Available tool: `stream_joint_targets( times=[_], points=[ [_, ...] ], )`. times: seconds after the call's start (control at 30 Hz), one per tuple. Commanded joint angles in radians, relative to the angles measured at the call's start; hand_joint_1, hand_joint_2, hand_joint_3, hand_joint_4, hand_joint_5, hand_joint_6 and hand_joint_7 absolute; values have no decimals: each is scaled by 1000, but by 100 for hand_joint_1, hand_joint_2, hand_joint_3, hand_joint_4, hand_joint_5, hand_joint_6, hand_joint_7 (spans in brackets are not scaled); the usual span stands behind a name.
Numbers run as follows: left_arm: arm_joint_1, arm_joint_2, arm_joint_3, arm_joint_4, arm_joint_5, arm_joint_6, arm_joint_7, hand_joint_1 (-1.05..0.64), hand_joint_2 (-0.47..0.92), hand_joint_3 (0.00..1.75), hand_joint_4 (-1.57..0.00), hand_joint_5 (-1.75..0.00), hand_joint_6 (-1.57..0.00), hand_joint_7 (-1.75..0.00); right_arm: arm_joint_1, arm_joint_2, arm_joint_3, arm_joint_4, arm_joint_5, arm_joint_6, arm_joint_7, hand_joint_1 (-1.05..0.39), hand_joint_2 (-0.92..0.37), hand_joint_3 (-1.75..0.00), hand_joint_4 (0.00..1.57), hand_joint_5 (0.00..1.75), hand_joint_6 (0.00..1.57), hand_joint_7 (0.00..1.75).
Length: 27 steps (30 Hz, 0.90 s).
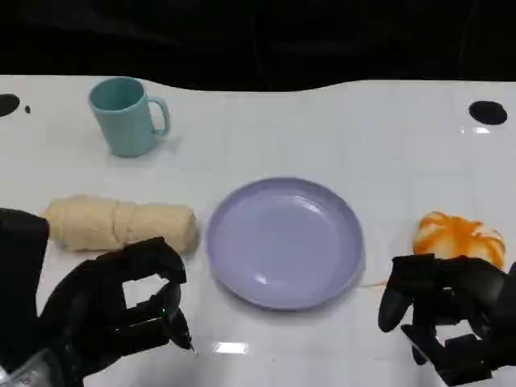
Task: Grasp the towel on the left side of the plate with the left hand and place it into the plate.
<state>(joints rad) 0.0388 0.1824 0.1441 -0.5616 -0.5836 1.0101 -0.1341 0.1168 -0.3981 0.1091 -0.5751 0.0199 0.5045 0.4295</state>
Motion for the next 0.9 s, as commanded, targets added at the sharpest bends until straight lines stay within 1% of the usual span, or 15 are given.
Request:
stream_joint_targets(
  times=[0.03, 0.47, 0.67, 0.77, 0.8, 0.83, 0.87, 0.9],
  points=[
    [-16, 8, 11, 0, 2, 5, 11, -7, 61, 125, -79, -175, -66, -175, -8, -10, -3, -2, -1, 4, -4, 5, -57, -109, 70, 167, 70, 142],
    [-18, 13, 11, 1, 6, 5, 9, -8, 60, 125, -79, -175, -65, -175, -8, -13, 0, -4, -7, 2, -3, 5, -57, -109, 69, 166, 69, 142],
    [-17, 12, 12, 3, 8, -1, 9, -8, 60, 124, -78, -175, -65, -175, -8, -7, 0, -5, -3, 7, -4, 5, -57, -110, 70, 168, 70, 142],
    [-13, 5, 25, 7, 3, -13, 6, -8, 64, 118, -77, -175, -62, -173, -8, -4, 2, -2, -3, 2, -5, 5, -57, -110, 70, 168, 70, 143],
    [-7, 8, 23, 9, 9, -38, -5, -8, 65, 117, -75, -175, -62, -170, -8, -3, 4, 0, -4, 0, -5, 6, -56, -110, 70, 168, 70, 143],
    [-2, 11, 20, 9, 19, -62, -10, -8, 66, 114, -73, -175, -64, -162, -8, -2, 5, 1, -4, -2, -6, 5, -56, -110, 70, 168, 70, 143],
    [3, 16, 12, 5, 36, -85, -8, -7, 66, 112, -71, -173, -65, -153, -8, -1, 6, 2, -5, -4, -7, 5, -56, -110, 70, 168, 70, 143],
    [8, 22, 0, 2, 61, -113, -3, -7, 65, 111, -69, -168, -66, -141, -8, 0, 6, 3, -4, -7, -7, 5, -56, -110, 70, 168, 70, 143]
  ],
)
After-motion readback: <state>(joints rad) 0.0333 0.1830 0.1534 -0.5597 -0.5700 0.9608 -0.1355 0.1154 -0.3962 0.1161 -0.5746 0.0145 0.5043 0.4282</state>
